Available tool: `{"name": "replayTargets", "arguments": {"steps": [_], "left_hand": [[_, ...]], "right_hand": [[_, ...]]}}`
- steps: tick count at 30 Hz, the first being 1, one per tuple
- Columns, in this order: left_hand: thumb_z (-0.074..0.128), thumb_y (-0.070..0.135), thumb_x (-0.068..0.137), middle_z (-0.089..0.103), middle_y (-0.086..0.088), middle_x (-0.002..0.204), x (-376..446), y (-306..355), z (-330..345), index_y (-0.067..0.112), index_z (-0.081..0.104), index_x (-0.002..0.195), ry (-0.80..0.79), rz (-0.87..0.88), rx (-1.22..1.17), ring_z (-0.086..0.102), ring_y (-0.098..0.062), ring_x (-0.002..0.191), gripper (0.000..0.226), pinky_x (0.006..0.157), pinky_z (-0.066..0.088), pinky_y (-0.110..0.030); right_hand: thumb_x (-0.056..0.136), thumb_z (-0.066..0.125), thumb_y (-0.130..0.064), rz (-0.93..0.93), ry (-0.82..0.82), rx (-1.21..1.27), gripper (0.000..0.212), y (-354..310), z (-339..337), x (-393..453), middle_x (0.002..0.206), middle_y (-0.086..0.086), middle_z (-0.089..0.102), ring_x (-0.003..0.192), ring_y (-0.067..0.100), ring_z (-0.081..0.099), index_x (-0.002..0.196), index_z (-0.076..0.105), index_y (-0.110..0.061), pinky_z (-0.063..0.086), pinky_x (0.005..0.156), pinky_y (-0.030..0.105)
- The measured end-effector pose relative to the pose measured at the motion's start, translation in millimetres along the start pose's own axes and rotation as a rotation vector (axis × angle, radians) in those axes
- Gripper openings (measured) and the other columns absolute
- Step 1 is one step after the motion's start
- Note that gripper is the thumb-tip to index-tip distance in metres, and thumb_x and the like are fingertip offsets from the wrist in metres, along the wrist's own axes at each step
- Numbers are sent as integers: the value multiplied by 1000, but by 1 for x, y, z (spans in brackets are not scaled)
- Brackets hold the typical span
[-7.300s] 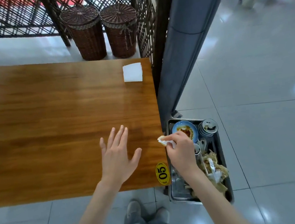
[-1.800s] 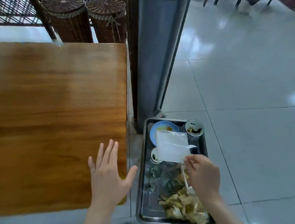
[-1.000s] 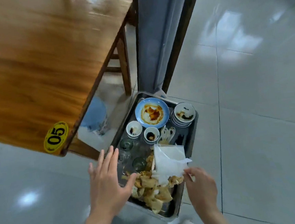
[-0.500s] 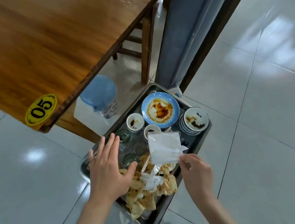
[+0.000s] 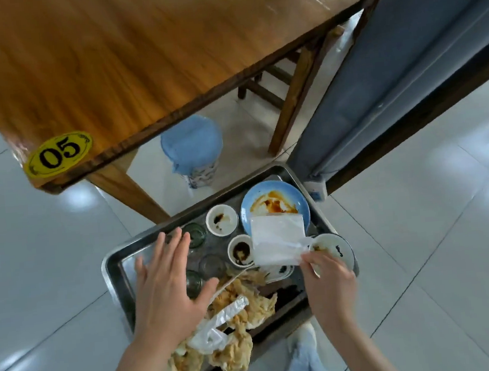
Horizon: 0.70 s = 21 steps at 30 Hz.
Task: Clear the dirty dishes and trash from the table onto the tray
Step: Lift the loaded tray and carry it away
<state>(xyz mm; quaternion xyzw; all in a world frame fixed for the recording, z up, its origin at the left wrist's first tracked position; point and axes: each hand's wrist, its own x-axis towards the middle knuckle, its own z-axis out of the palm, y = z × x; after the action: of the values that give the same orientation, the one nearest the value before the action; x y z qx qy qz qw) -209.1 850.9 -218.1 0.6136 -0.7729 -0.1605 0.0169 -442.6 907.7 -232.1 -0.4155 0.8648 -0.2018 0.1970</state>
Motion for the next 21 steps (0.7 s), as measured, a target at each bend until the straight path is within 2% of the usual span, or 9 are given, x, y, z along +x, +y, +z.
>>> {"name": "replayTargets", "arguments": {"steps": [5,9,13,18,21], "left_hand": [[37,65,78,30,-5,151,4,31,20,12,36,142,89,-127,-5,17,-21,141,83,110,9,-51],[40,64,78,26,-4,153,2,43,35,13,33,144,100,-230,1,13,-21,143,84,112,6,-50],[40,64,78,27,-3,153,-7,47,50,14,33,144,111,-314,17,12,-19,142,83,111,1,-47],[43,61,78,25,-2,153,-15,44,63,15,30,145,111,-372,-4,8,-16,142,83,111,-2,-45],[41,63,78,22,-1,154,-20,40,69,17,27,147,107,-396,-6,3,-13,141,84,111,-4,-44]], "right_hand": [[87,62,-18,-97,-48,-134,12,21,-8,63,100,-4,70,89,18,62,91,74,-19,34,66,24],[89,59,-17,-188,-96,-193,15,28,-6,93,99,-2,70,89,20,62,94,73,-17,43,71,27],[90,56,-17,-306,-135,-269,15,30,6,115,88,2,69,73,17,56,88,71,-16,46,60,28],[89,59,-19,-357,-139,-355,14,21,24,137,86,3,67,68,14,46,91,72,-16,32,54,23],[90,59,-21,-373,-198,-406,15,19,34,143,90,3,67,73,14,49,97,71,-15,40,58,25]]}}
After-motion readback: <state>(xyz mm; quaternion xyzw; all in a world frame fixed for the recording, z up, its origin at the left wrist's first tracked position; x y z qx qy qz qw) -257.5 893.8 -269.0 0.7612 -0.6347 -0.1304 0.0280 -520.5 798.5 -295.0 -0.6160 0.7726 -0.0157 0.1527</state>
